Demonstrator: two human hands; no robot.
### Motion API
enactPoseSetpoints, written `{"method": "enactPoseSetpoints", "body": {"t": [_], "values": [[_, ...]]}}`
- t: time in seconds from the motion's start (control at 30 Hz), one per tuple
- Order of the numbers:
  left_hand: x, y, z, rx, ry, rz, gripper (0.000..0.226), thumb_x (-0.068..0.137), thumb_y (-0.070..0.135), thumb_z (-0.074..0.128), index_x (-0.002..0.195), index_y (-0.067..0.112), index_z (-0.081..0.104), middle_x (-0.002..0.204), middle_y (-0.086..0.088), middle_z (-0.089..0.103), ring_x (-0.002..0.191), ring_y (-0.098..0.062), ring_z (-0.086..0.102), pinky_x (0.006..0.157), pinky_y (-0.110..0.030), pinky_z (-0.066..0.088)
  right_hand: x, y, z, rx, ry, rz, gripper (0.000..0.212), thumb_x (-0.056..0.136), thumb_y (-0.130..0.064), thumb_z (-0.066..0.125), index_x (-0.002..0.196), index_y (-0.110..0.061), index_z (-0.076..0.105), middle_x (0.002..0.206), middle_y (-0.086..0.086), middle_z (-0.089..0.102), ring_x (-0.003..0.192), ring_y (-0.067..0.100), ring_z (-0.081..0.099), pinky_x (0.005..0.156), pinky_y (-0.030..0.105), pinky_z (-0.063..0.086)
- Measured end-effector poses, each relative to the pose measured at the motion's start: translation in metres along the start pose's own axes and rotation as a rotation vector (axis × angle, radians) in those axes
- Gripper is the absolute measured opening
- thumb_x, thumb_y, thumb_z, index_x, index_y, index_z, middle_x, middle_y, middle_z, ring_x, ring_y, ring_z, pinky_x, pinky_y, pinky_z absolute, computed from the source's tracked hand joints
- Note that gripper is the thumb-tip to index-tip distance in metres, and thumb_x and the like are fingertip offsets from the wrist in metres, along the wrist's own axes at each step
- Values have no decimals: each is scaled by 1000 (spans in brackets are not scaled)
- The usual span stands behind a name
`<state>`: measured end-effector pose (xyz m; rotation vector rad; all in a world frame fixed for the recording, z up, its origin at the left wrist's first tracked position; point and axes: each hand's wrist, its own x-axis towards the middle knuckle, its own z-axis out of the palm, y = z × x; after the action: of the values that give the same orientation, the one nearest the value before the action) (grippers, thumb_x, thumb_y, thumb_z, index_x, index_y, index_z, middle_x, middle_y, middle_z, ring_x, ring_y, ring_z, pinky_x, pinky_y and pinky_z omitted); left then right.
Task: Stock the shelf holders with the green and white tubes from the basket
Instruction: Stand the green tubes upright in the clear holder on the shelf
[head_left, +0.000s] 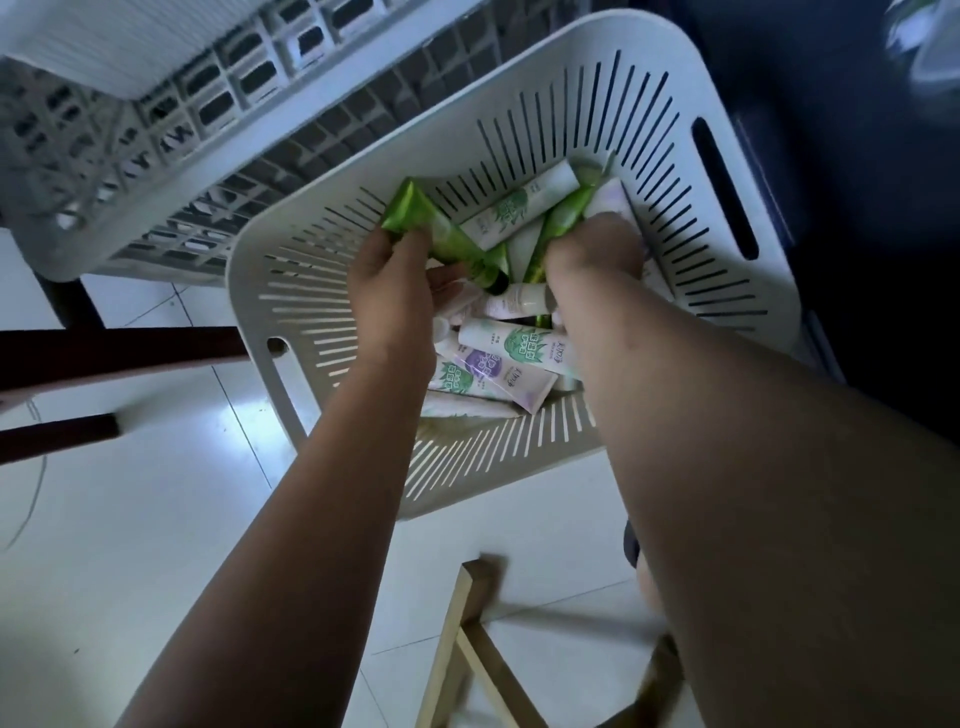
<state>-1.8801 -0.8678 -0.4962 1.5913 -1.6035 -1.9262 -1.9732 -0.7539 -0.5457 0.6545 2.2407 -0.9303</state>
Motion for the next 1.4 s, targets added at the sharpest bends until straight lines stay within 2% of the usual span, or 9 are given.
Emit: {"method": "enactPoseSetpoints", "body": {"t": [0.13,0.27,0.4,0.57,0.67,0.77,1.0,1.2,1.4], "values": [[4,-8,0,70,69,14,7,94,19,63,96,15,67,80,-6,66,73,-22,64,64,-39,57,-1,-11,2,25,46,-20,17,98,-8,51,113,-13,58,115,10,66,112,30,63,89,41,58],[14,-13,-1,27,57,-37,13,88,25,72,89,12,70,87,-16,71,81,-31,69,78,-62,59,6,-14,7,37,-1,22,17,98,-17,58,84,-13,49,84,4,54,106,27,64,85,35,56],[18,-17,-4,19,16,-12,31,89,26,75,90,-3,63,82,-20,62,75,-30,62,75,-49,57,20,-19,8,211,9,147,15,107,-20,39,95,-16,48,85,5,57,70,14,51,75,24,47],[17,-14,-4,0,-22,-2,16,90,28,74,82,14,71,90,-21,71,89,-39,71,91,-60,58,21,-16,7,326,-59,215,32,97,-19,57,129,-16,63,118,6,68,103,25,67,71,23,48],[2,-7,-5,19,-54,126,17,92,29,73,76,24,71,88,-17,70,89,-36,71,90,-62,57,7,-10,1,456,17,244,15,92,-5,60,95,-18,67,93,2,68,85,20,66,70,25,54],[-25,13,-9,31,-166,305,10,95,26,71,91,18,73,93,-17,73,95,-41,71,90,-59,58,-14,-14,-20,454,47,60,20,82,-3,72,76,-22,64,81,-4,68,79,17,67,60,23,51],[-90,98,-14,-94,-306,518,19,97,25,68,96,6,68,90,-15,69,85,-31,69,84,-62,59,-120,-60,-110,592,-66,-294,21,78,-13,83,98,-15,75,76,-1,70,63,11,62,57,21,49],[-170,177,-36,-164,-441,691,14,98,23,67,90,12,68,84,-13,68,79,-31,71,70,-47,64,-237,-92,-178,791,-45,-625,21,78,-24,83,93,-15,73,82,0,74,88,24,73,88,58,59],[-260,242,-48,-243,-576,853,14,98,18,67,84,16,70,79,-4,69,74,-17,63,65,-36,56,-339,-99,-261,898,69,-941,17,88,-11,74,97,-25,72,85,-2,75,85,17,70,89,53,58]]}}
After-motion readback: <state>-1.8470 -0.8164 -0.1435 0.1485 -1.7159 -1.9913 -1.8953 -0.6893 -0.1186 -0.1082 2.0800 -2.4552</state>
